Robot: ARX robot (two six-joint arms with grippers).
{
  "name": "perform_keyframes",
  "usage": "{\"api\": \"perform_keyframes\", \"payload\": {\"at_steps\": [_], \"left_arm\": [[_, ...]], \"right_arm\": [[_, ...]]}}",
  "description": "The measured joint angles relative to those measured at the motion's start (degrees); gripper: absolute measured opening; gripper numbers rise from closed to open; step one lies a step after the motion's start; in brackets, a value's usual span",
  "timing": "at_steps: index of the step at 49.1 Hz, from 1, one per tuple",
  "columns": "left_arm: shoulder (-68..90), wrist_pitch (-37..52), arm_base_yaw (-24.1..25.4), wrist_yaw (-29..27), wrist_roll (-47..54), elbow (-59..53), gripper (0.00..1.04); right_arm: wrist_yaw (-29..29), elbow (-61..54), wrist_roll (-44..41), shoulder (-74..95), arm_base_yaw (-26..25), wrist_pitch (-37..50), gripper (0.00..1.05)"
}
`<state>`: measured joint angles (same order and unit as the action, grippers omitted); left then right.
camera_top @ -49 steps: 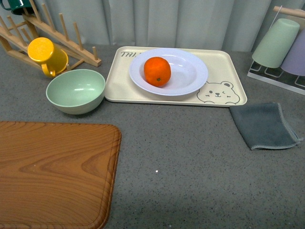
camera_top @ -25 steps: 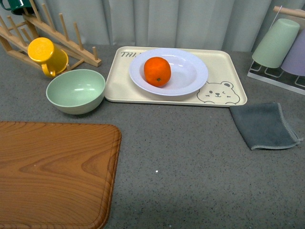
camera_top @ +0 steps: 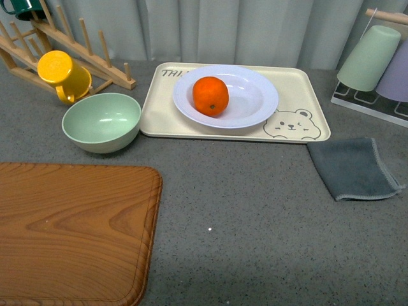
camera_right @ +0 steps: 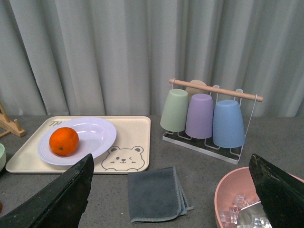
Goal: Place orange and plate with both arms
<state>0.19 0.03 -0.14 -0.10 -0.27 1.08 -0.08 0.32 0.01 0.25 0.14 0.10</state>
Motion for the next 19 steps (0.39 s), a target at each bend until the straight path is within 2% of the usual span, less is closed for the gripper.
{"api": "perform_keyframes", "payload": {"at_steps": [19], "left_arm": [[0.0, 0.0, 0.0, 0.0, 0.0, 0.0, 0.98]], "right_arm": [[0.0, 0.0, 0.0, 0.0, 0.0, 0.0, 0.96]]}}
